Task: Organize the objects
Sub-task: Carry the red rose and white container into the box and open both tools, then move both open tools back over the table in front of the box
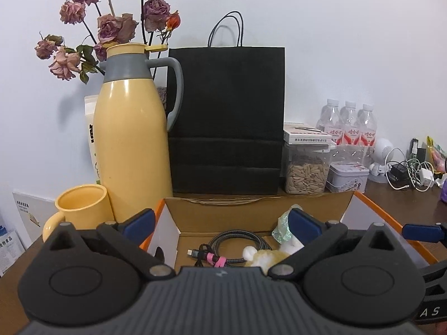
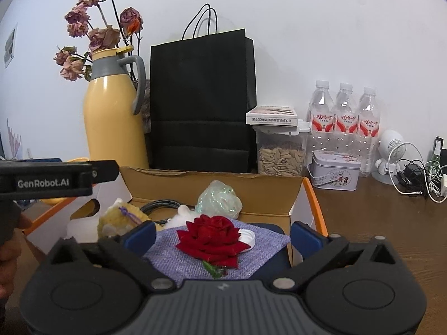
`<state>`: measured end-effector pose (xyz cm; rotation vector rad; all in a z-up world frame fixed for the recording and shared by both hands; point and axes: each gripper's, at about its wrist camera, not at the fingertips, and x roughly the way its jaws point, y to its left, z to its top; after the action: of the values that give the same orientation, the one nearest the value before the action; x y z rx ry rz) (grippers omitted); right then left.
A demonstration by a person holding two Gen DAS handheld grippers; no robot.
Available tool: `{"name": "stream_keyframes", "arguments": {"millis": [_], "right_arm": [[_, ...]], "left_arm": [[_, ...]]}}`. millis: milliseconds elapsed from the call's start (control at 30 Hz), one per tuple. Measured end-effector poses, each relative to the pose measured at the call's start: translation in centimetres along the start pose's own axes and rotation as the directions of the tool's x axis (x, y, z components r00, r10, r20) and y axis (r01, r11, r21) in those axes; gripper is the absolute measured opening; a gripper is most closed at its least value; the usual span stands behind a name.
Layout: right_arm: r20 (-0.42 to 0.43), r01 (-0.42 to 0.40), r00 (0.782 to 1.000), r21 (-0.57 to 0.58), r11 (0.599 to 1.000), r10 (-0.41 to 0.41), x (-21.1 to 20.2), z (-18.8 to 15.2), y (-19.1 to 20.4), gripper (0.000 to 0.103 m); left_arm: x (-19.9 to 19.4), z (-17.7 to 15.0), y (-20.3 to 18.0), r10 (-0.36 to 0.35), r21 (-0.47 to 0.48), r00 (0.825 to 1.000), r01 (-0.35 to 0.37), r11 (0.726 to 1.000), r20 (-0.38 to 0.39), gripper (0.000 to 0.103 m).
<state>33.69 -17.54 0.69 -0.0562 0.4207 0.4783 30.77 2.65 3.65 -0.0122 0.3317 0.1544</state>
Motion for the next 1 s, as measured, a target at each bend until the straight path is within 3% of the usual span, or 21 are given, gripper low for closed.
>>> {"name": "stream_keyframes", "arguments": {"millis": [333, 467, 733, 1000], "right_arm": [[0.009, 0.002, 1.0, 0.0, 1.0, -0.002, -0.9, 0.2, 0.0, 0.103], [0.024, 0.012, 1.0, -0.009, 1.0, -0.012, -1.9, 0.2, 0.2, 0.103], [0.053, 0.026, 0.998, -0.054, 0.998, -0.023, -5.6, -0.8, 0.9, 0.103], [0.043, 0.028, 0.999, -0.051, 0.998, -0.026, -8.7, -2.8, 1.3, 0.103]], "left_arm": [[-1.4, 0.0, 0.2, -0.025, -0.031, 0.999, 0.025, 0.999, 0.024, 0.103], [-3.2, -0.3, 0.4, -0.029, -0.057, 0.998, 0.033, 0.998, 0.061, 0.103], [-8.0, -1.3, 0.6, -0.048, -0.018, 0.992, 0.051, 0.999, 0.116, 0.103], [-11.1, -3.3, 1.6, -0.053, 0.001, 0.995, 0.053, 0.999, 0.08, 0.103]]}}
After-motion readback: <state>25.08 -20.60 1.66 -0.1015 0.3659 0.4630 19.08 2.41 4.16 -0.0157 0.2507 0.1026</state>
